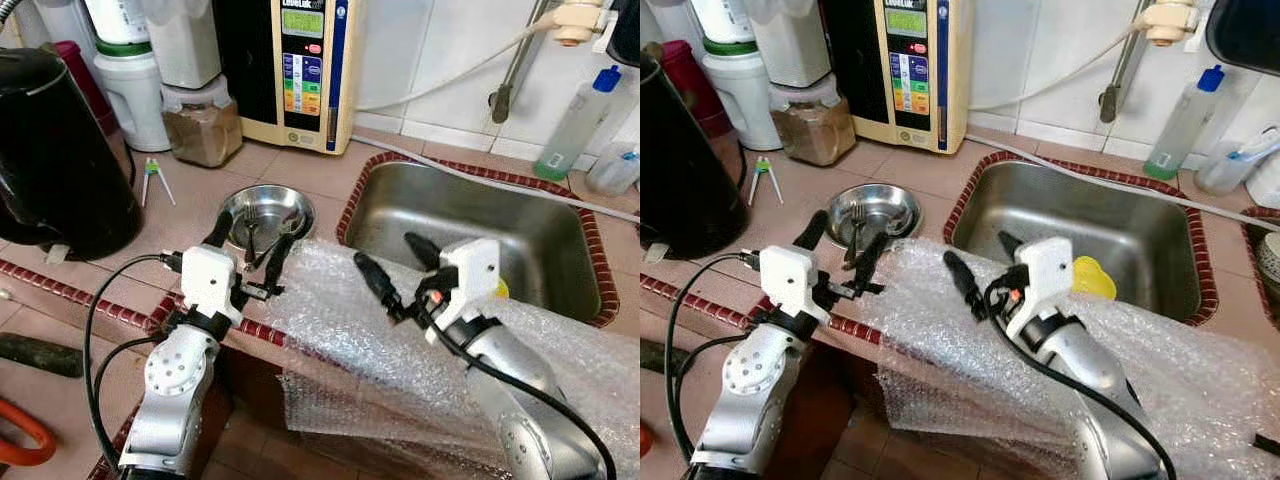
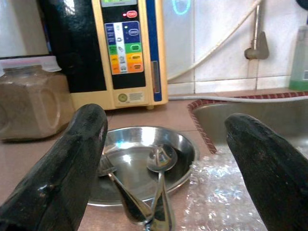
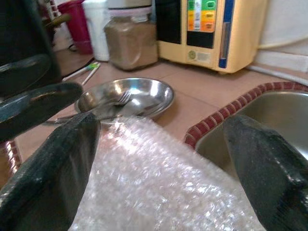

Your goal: Kitchen organization

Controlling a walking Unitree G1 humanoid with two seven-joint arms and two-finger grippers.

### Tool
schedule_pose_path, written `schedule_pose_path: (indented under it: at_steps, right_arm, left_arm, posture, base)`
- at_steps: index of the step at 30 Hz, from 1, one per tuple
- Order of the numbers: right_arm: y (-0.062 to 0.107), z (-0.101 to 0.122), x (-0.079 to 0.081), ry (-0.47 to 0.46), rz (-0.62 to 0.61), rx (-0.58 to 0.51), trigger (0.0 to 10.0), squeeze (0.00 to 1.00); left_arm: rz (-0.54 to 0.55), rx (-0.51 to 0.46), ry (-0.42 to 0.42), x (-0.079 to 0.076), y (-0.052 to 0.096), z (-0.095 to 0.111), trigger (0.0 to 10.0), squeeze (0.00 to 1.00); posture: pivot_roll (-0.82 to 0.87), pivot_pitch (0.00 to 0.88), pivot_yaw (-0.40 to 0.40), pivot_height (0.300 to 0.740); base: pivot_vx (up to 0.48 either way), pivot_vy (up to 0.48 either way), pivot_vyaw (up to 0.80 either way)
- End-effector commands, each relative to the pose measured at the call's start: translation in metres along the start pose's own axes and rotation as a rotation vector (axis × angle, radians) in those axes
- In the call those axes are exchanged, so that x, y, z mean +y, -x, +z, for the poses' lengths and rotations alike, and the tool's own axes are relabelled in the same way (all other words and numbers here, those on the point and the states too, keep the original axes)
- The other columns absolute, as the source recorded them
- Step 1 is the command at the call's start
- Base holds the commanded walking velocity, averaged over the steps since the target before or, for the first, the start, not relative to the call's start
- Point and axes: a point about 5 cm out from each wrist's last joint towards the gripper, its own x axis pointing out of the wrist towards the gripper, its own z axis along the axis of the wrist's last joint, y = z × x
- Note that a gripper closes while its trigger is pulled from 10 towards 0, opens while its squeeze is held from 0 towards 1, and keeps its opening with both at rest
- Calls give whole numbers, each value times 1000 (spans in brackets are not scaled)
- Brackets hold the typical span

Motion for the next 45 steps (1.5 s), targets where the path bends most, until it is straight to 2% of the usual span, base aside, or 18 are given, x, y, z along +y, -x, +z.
schedule_pose_path:
  at_steps: [1, 2, 4, 6, 12, 13, 14, 16, 17, 18, 19, 26, 36, 45]
  right_arm:
    - [1, 4, 5, 5, 32, -8, 10000, 141]
    - [0, 4, 7, 8, 41, -4, 10000, 0]
    - [0, 4, 9, 17, 49, 2, 10000, 0]
    - [0, 4, 10, 20, 53, 5, 10000, 0]
    - [2, 4, 11, 22, 58, 14, 10000, 0]
    - [3, 4, 11, 24, 59, 17, 10000, 0]
    - [3, 4, 11, 27, 59, 18, 10000, 0]
    - [3, 4, 10, 29, 58, 19, 10000, 0]
    - [3, 4, 10, 31, 58, 20, 10000, 0]
    - [3, 4, 10, 31, 58, 20, 10000, 0]
    - [3, 4, 11, 32, 61, 22, 10000, 0]
    - [5, 1, 15, 24, 105, 50, 10000, 0]
    - [5, 0, 18, 17, 125, 59, 10000, 0]
    - [3, 1, 15, 26, 118, 58, 10000, 0]
  left_arm:
    - [-32, 37, -7, -5, 2, -8, 4275, 0]
    - [-38, 59, -5, -5, 3, -13, 1686, 0]
    - [-42, 85, 2, -6, 5, -18, 392, 0]
    - [-47, 97, 4, -6, 6, -21, 0, 0]
    - [-54, 106, -2, -6, 5, -24, 0, 0]
    - [-55, 111, -5, -6, 4, -25, 8706, 0]
    - [-51, 117, -11, -5, 2, -26, 10000, 0]
    - [-48, 121, -16, -4, 1, -27, 10000, 0]
    - [-37, 124, -17, -2, -1, -28, 6235, 0]
    - [-37, 124, -17, -2, -1, -28, 6235, 0]
    - [-31, 127, -17, -1, -3, -29, 0, 0]
    - [-26, 138, -1, 0, -13, -32, 0, 0]
    - [-14, 160, 5, 2, -13, -38, 0, 0]
    - [8, 142, -2, 4, -16, -37, 0, 0]
  posture:
    - [5, 52, -18, 740]
    - [3, 52, -15, 740]
    - [1, 51, -13, 740]
    - [0, 51, -11, 740]
    - [-4, 51, -10, 740]
    - [-5, 50, -9, 740]
    - [-7, 50, -9, 740]
    - [-7, 50, -9, 740]
    - [-9, 49, -8, 740]
    - [-9, 49, -8, 740]
    - [-9, 49, -8, 740]
    - [-6, 49, -12, 740]
    - [-6, 48, -3, 740]
    - [-15, 45, -7, 740]
  base:
    - [0, 0, 0]
    - [0, 0, 0]
    - [0, 0, 0]
    - [0, 0, 0]
    - [0, 0, 0]
    - [0, 0, 0]
    - [0, 0, 0]
    - [0, 0, 0]
    - [0, 0, 0]
    - [0, 0, 0]
    - [0, 0, 0]
    - [0, 0, 0]
    - [0, 0, 0]
    - [0, 0, 0]
